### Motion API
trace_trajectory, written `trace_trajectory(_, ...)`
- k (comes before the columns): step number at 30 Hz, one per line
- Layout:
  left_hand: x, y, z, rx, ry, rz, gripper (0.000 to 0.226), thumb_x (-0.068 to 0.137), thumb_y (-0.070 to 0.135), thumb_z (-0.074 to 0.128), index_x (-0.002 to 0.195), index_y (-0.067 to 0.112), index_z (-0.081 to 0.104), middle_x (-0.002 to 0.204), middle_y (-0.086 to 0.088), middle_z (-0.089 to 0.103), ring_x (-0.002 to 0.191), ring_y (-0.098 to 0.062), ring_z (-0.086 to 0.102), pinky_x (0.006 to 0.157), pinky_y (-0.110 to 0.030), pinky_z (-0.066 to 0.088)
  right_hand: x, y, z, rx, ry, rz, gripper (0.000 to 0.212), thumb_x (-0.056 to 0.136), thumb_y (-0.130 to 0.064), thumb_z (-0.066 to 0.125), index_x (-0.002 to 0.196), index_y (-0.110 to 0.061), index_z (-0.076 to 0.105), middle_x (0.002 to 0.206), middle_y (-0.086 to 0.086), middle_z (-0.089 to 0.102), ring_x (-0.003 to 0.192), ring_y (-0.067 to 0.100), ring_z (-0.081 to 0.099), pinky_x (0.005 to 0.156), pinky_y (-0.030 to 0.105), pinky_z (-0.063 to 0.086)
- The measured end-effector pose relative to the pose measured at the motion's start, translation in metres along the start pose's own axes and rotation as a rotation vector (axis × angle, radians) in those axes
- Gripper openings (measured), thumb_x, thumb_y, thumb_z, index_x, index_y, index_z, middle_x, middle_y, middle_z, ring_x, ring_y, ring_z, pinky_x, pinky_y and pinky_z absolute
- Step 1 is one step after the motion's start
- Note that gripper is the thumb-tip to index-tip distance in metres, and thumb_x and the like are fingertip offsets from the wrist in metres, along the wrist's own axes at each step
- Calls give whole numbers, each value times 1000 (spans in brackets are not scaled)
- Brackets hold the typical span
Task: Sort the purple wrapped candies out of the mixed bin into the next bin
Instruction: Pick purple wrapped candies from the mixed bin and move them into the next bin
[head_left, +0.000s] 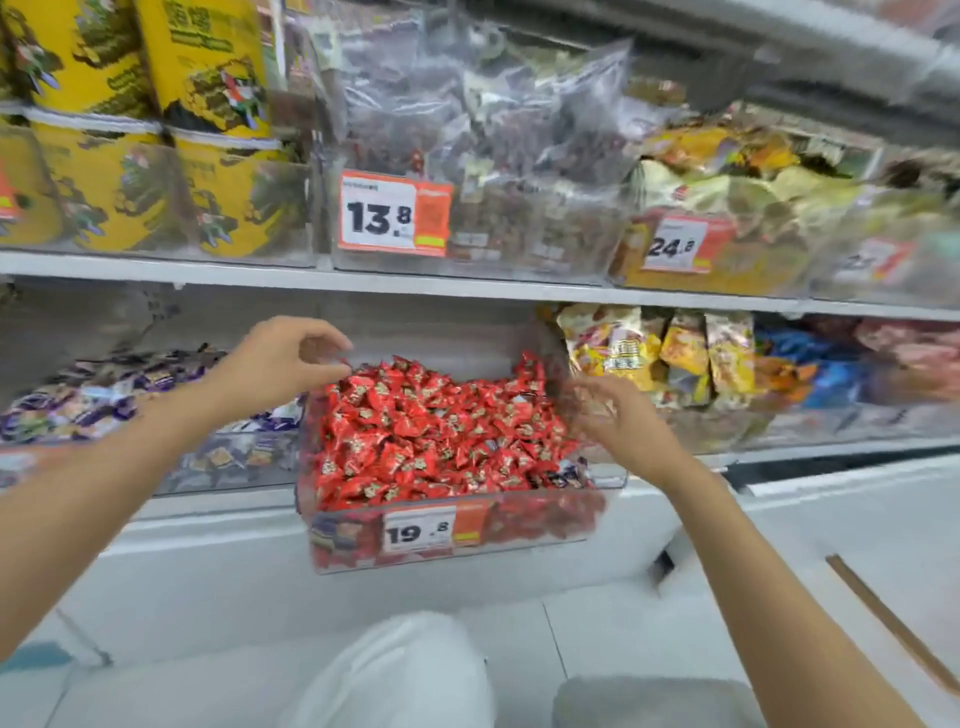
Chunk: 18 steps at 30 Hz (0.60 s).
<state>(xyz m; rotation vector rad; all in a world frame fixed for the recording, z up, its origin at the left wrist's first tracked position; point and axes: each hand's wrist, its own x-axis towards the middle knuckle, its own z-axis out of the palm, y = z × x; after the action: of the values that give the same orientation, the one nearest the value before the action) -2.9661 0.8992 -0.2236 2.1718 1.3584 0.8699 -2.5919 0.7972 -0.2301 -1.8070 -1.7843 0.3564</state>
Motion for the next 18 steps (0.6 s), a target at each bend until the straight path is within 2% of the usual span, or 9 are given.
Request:
trace_trajectory(4, 31, 56, 69, -10, -98, 79, 18, 77, 18, 80, 82, 31, 68, 81, 12, 69, 66, 8, 59, 67, -15, 45, -19, 44, 3, 136, -45, 99, 65, 91, -22, 66, 148, -19, 36, 148, 4, 41, 137, 20, 37, 112, 37, 32)
trace_trajectory(6, 48, 67, 104, -40, -178, 73, 21, 80, 17, 79, 80, 34, 66, 83, 10, 70, 70, 5, 61, 73, -21, 47, -22, 58, 14, 244, -139, 122, 71, 93, -27, 64, 152, -26, 25, 144, -8, 46, 134, 12, 43, 111, 34, 35)
trace_trajectory(8, 66, 78, 135, -37, -251, 60, 15, 84, 20, 75, 85, 34, 67, 90, 11, 70, 83, -2, 64, 84, -30, 53, -26, 67, 26, 305, -208, 121, 72, 94, -35, 61, 153, -34, 20, 128, -28, 55, 124, 0, 50, 108, 29, 38)
trace_trajectory(9, 75, 84, 150, -58, -285, 44, 11, 85, 24, 74, 92, 31, 69, 98, 10, 70, 91, -5, 64, 92, -33, 52, -28, 74, 32, 348, -218, 131, 74, 92, -45, 60, 153, -38, 19, 128, -30, 55, 125, 1, 50, 110, 33, 39)
trace_trajectory(11, 91, 94, 180, -100, -396, 6, 37, 83, 38, 74, 118, 28, 65, 125, 7, 62, 115, -9, 57, 106, -35, 43, -29, 84, 36, 426, -222, 139, 82, 83, -66, 59, 151, -42, 21, 142, -17, 49, 131, 13, 49, 110, 44, 41)
trace_trajectory(13, 102, 94, 210, 33, -593, 36, 71, 77, 55, 72, 140, 34, 48, 152, 5, 36, 139, -14, 35, 116, -36, 29, -28, 89, 35, 483, -246, 143, 74, 85, -62, 60, 149, -41, 28, 142, -14, 49, 124, 7, 53, 105, 40, 46)
trace_trajectory(14, 105, 91, 220, 177, -672, 106, 77, 76, 58, 71, 144, 34, 42, 158, 4, 24, 144, -16, 24, 118, -37, 23, -27, 89, 34, 496, -247, 149, 67, 88, -56, 61, 147, -40, 33, 139, -15, 51, 118, 4, 57, 102, 37, 49)
trace_trajectory(16, 108, 79, 225, 357, -702, 255, 61, 82, 51, 70, 135, 28, 52, 158, -3, 24, 143, -21, 25, 117, -36, 24, -27, 94, 36, 503, -247, 161, 66, 86, -58, 61, 144, -38, 38, 137, -14, 53, 110, 4, 59, 100, 39, 50)
trace_trajectory(18, 109, 67, 209, 356, -702, 352, 26, 84, 31, 70, 107, 20, 64, 134, -6, 52, 124, -23, 48, 105, -34, 37, -26, 98, 38, 499, -243, 152, 73, 80, -66, 59, 145, -39, 37, 139, -16, 51, 114, 4, 55, 104, 40, 47)
